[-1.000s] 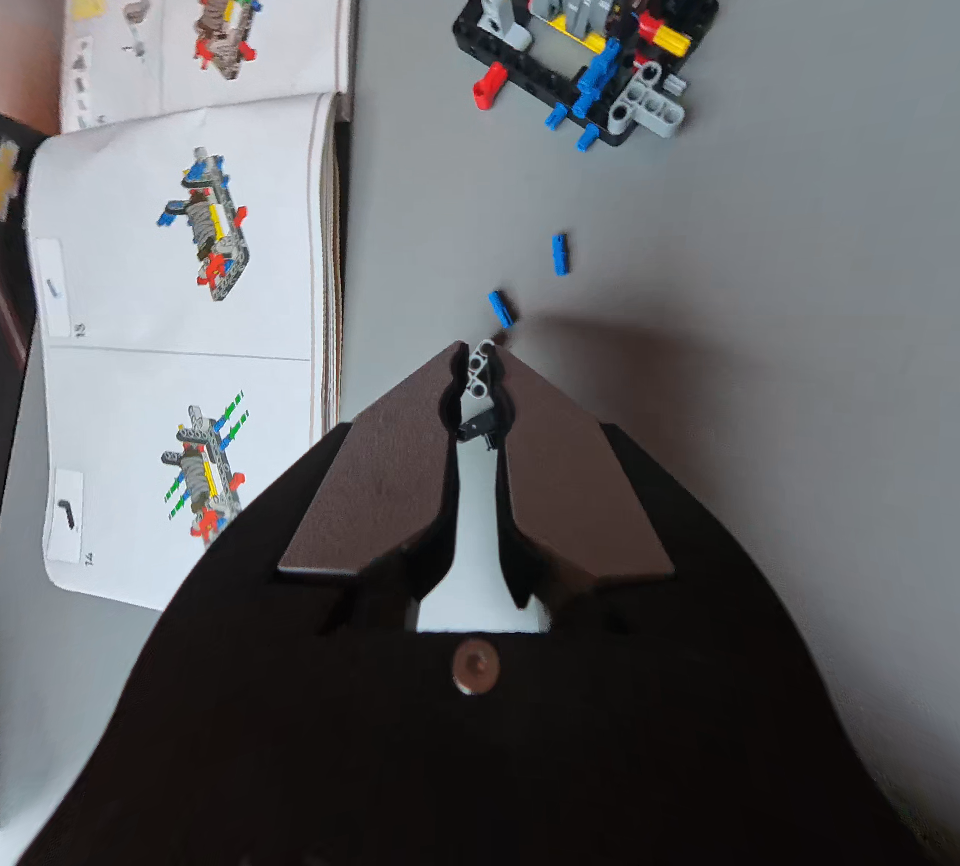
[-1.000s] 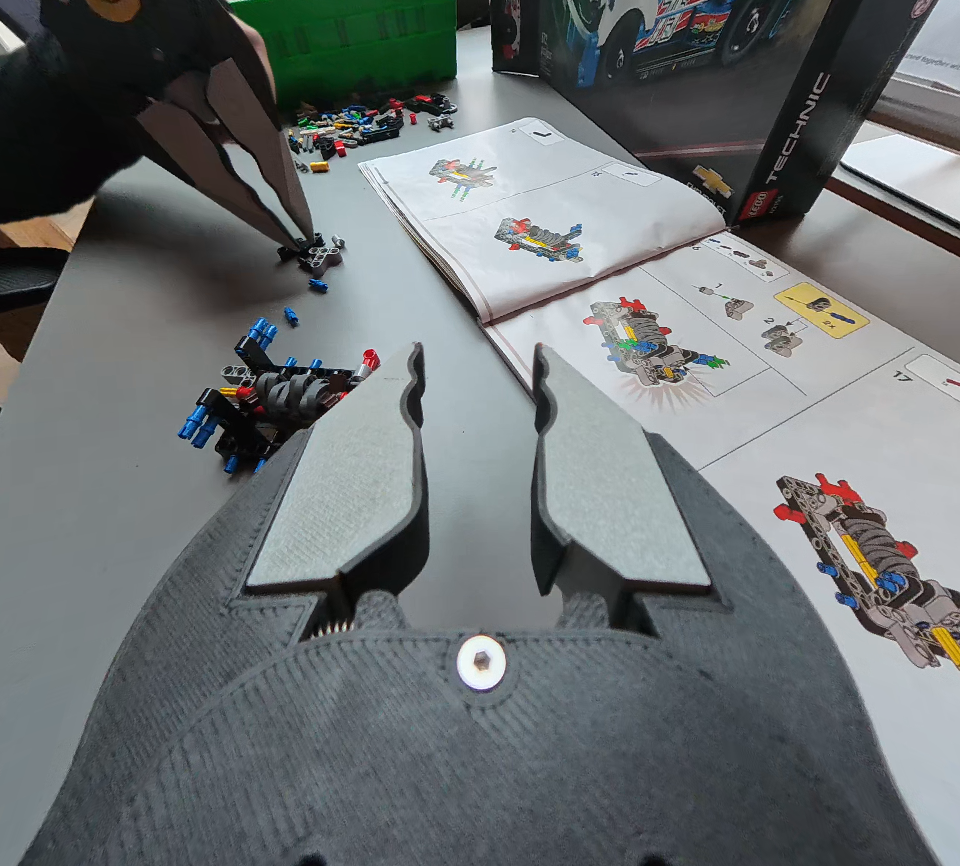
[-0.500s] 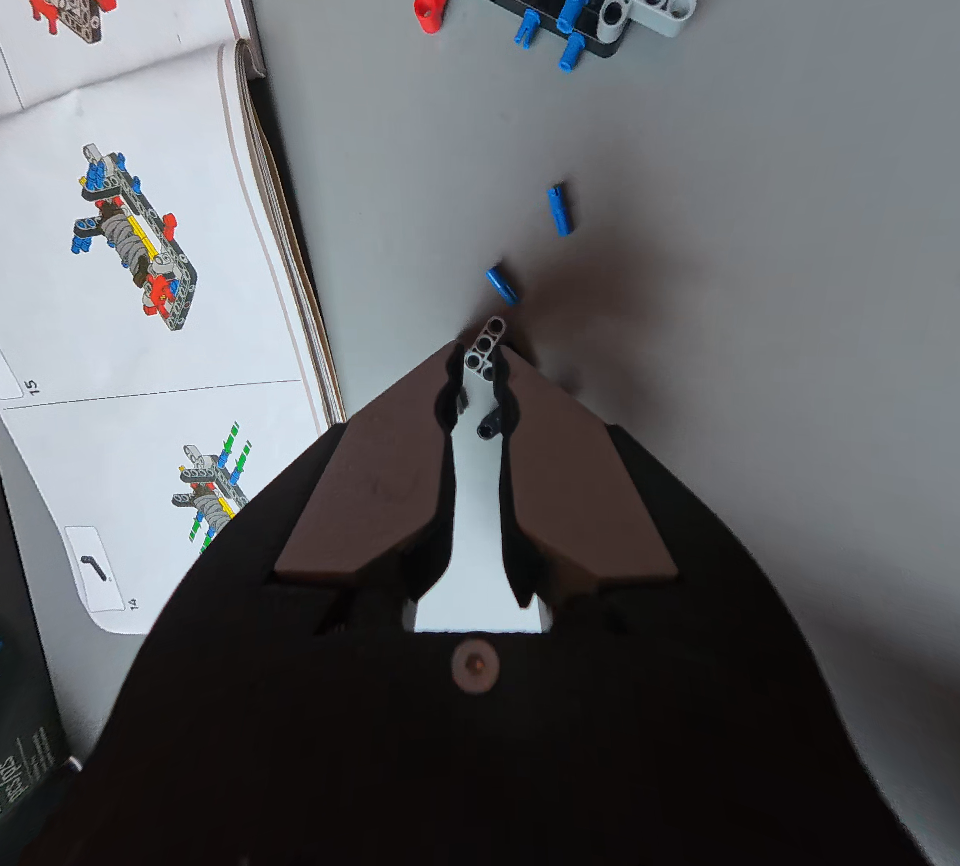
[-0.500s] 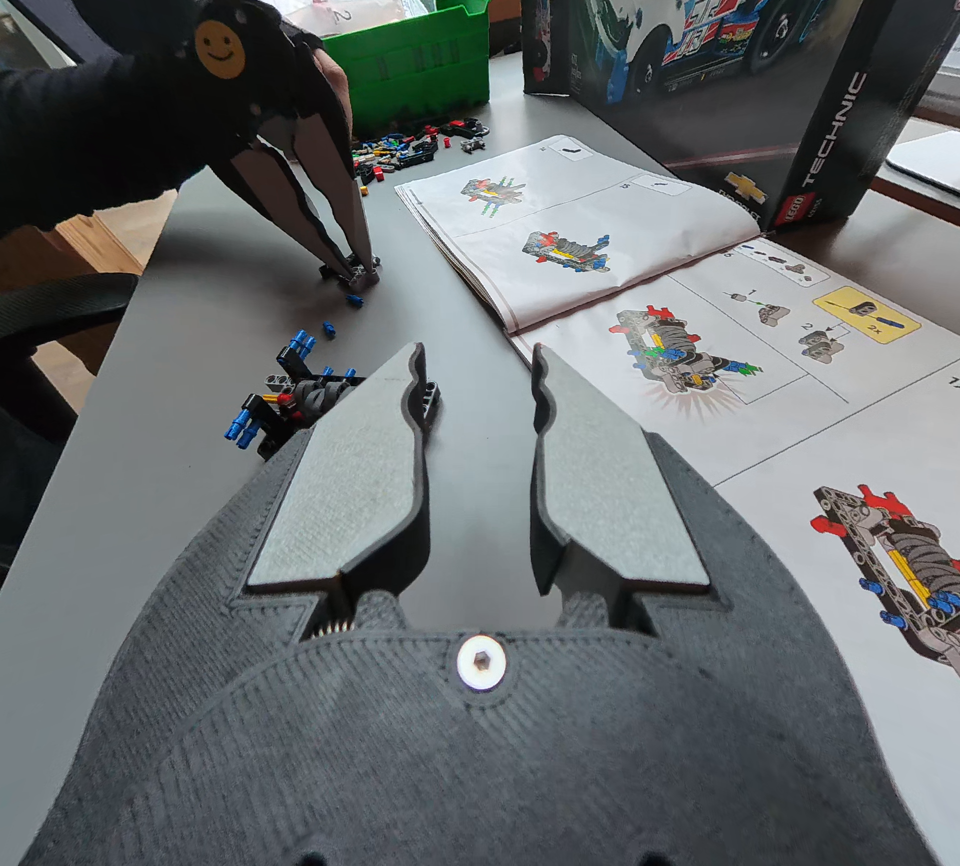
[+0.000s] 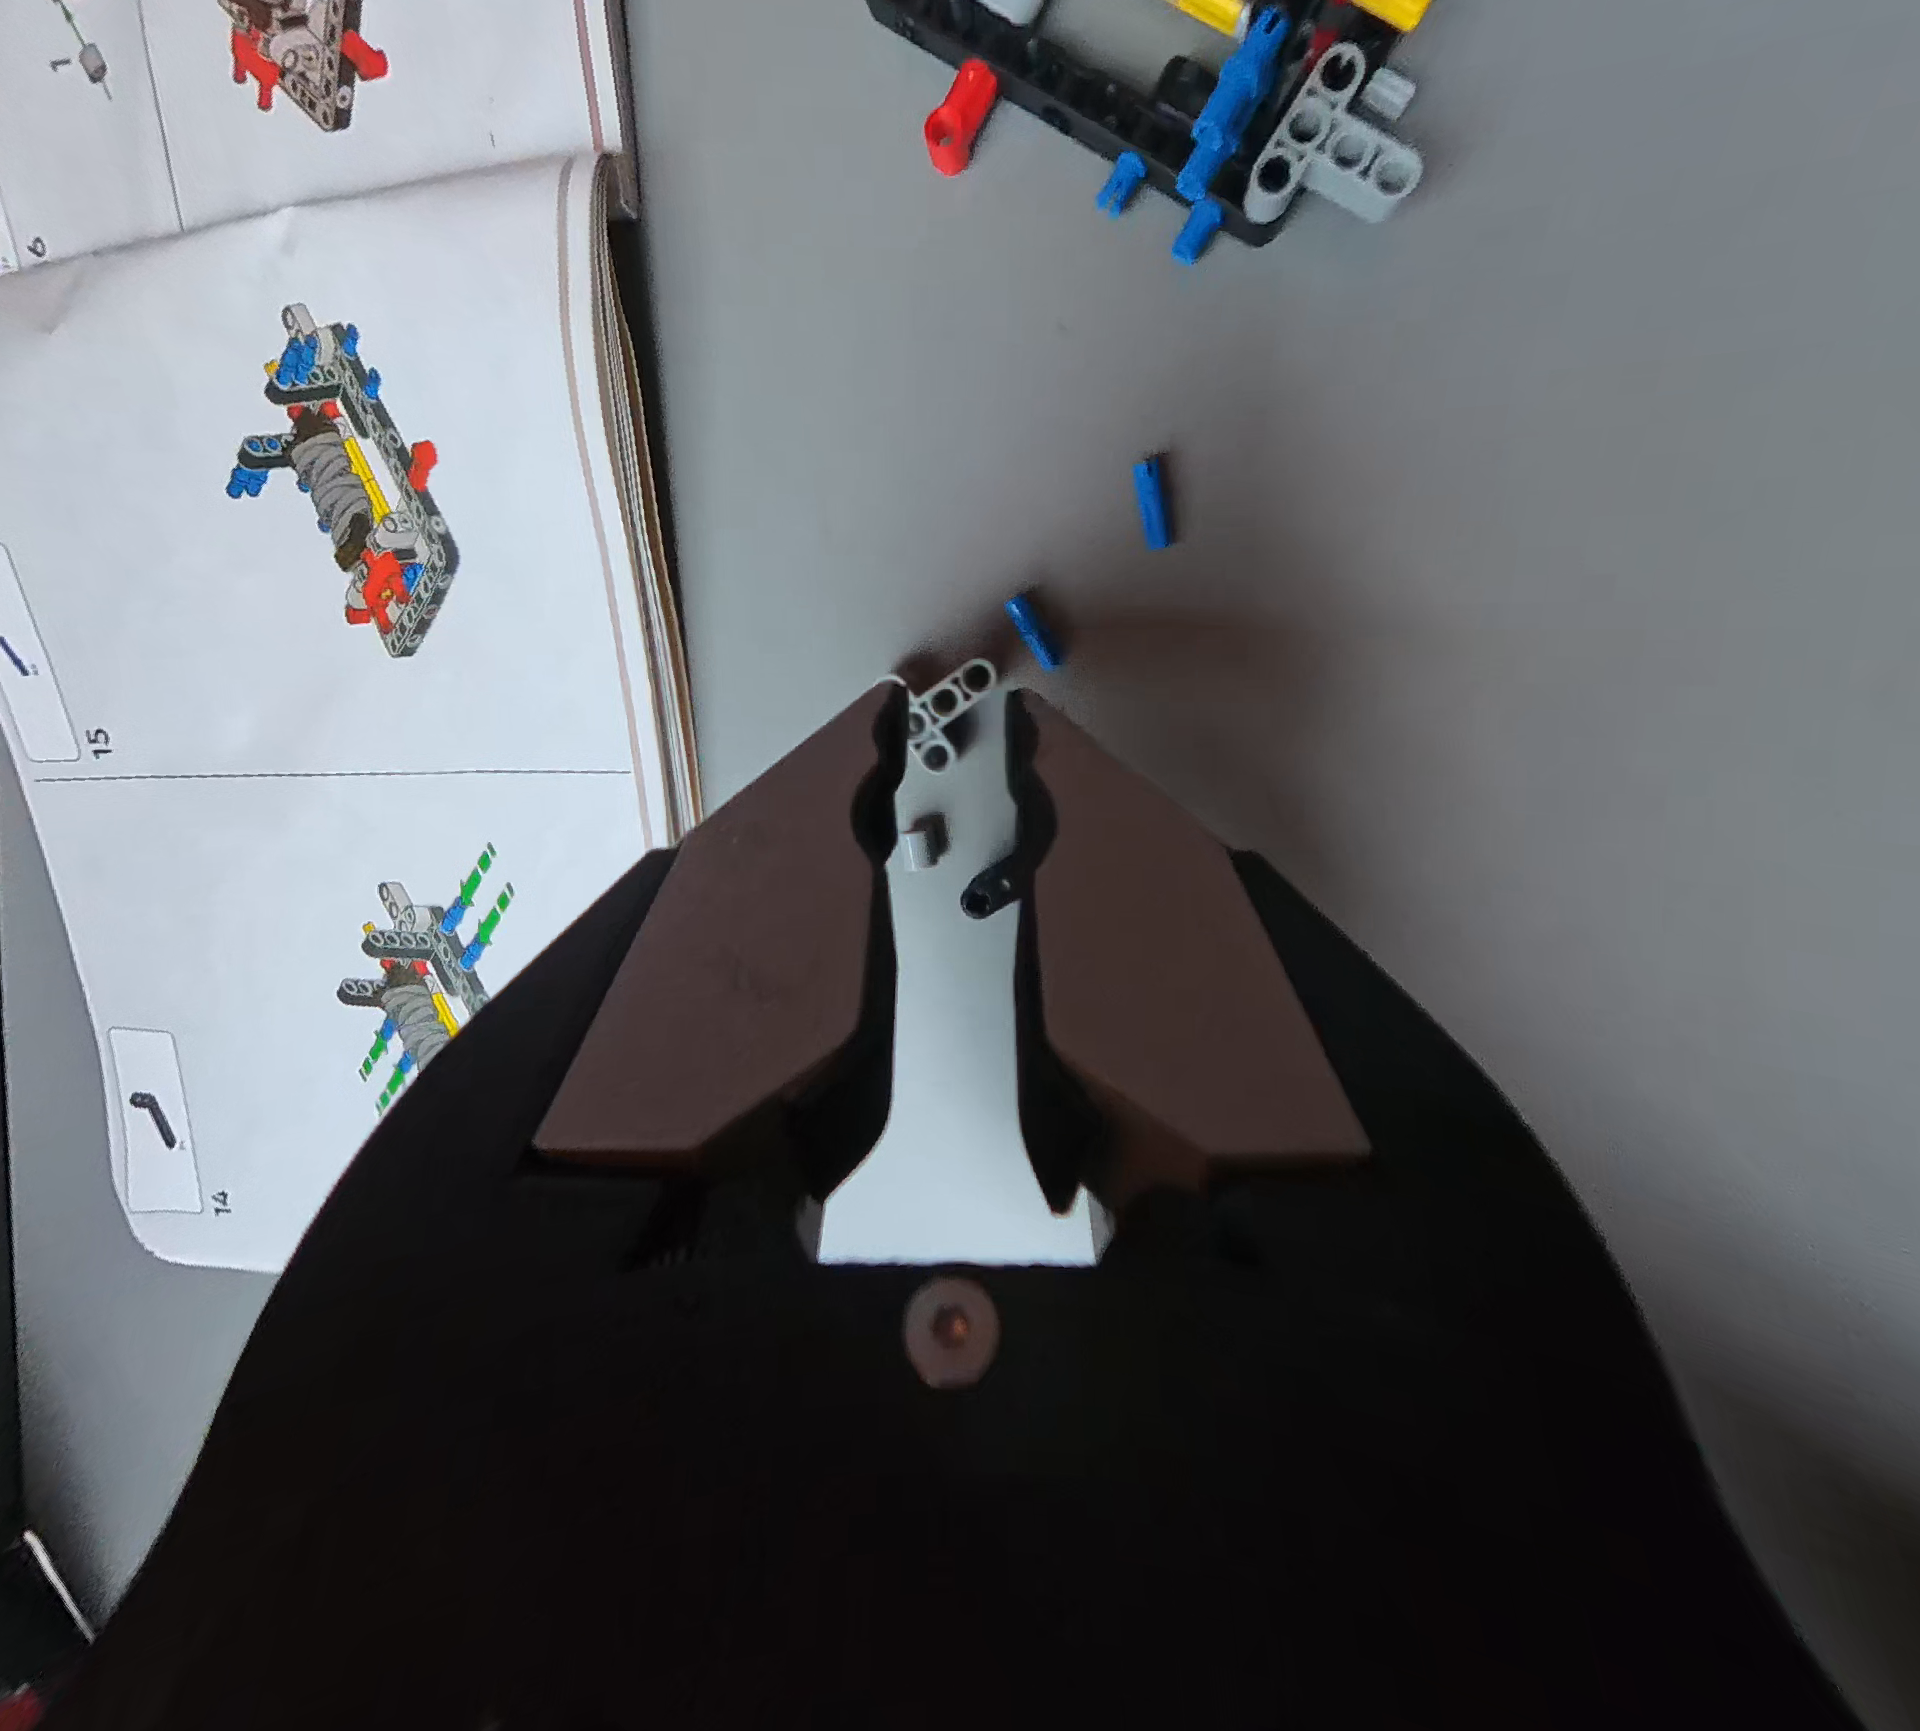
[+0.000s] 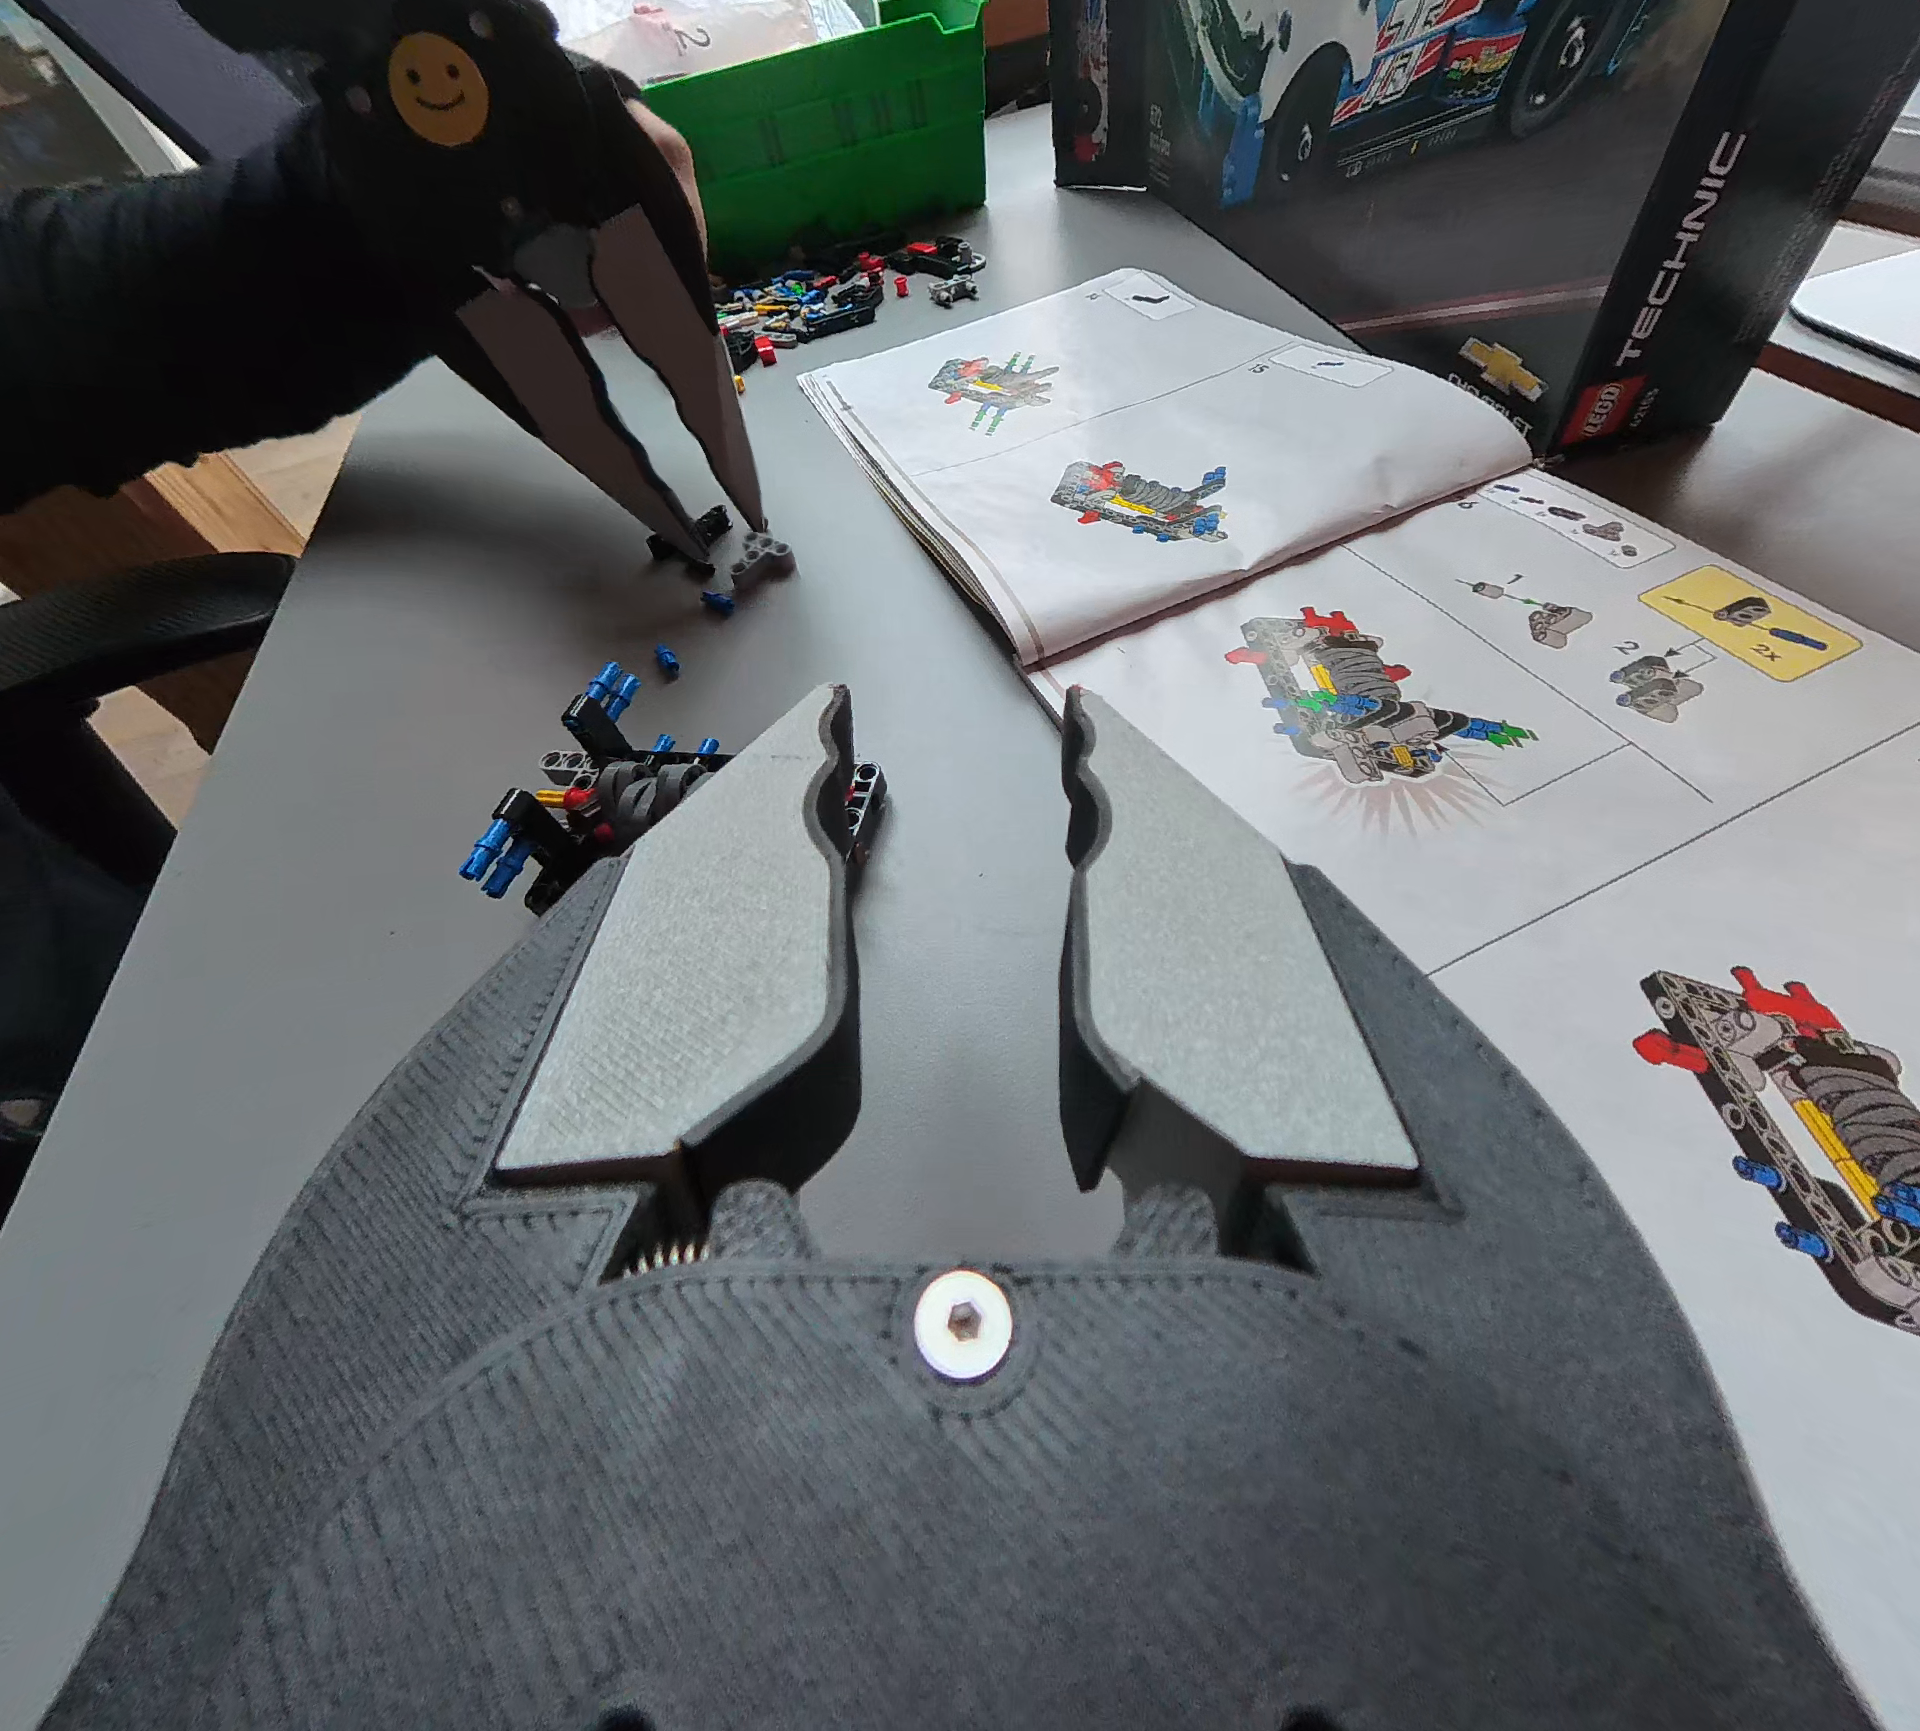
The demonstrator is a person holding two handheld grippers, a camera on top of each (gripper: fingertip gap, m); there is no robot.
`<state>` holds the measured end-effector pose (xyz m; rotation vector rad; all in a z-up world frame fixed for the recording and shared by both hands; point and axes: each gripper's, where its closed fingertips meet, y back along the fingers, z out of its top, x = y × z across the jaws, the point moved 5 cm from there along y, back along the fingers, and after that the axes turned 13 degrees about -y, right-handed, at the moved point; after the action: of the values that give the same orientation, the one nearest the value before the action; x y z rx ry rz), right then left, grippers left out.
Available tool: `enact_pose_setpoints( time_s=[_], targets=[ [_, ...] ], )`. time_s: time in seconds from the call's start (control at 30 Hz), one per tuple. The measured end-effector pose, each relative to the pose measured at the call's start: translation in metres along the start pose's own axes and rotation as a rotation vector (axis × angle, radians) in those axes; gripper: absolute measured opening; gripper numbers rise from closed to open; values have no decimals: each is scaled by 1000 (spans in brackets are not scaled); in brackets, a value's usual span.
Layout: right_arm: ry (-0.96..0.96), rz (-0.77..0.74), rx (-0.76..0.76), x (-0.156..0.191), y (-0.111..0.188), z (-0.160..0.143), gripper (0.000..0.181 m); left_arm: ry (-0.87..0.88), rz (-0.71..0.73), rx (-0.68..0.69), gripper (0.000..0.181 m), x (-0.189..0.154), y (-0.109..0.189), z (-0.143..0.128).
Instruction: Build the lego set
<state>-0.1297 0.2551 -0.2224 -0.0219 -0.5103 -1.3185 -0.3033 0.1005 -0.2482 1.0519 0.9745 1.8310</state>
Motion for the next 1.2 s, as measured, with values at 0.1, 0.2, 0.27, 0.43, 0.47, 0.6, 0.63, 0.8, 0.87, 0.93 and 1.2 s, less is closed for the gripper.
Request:
enact_pose_setpoints(
  time_s=[0.1,0.2,0.27,0.43,0.47,0.6,0.63,0.8,0.87,0.93,1.2],
  targets=[
    [2,0,3,0,0,0,37,-29,-5,1,15,2,3,4],
    [2,3,6,1,0,-1,36,-50,-27,21,16,3,0,3],
    [-1,7,6,1,-1,-1,36,-77,-32,23,15,4,-1,3],
    [-7,20,9,2,-1,-1,36,-164,-99,55,12,4,-8,8],
    [-8,22,8,2,-1,-1,36,-185,-115,72,10,3,-10,7],
    [-12,30,6,3,-1,-1,36,-182,-141,88,6,6,-15,4],
    [-12,31,6,3,-1,-1,36,-176,-138,88,0,7,-16,3],
    [-11,33,8,4,-1,-1,37,-108,-101,17,0,8,-11,-2],
    [-13,33,6,3,-1,-1,37,-66,-69,-22,5,11,-5,-3],
    [-20,34,6,3,-1,-1,37,-32,-67,-52,7,15,3,-3],
    [-27,32,-3,2,0,0,37,-51,-96,10,13,14,-3,-3]
  ],
)
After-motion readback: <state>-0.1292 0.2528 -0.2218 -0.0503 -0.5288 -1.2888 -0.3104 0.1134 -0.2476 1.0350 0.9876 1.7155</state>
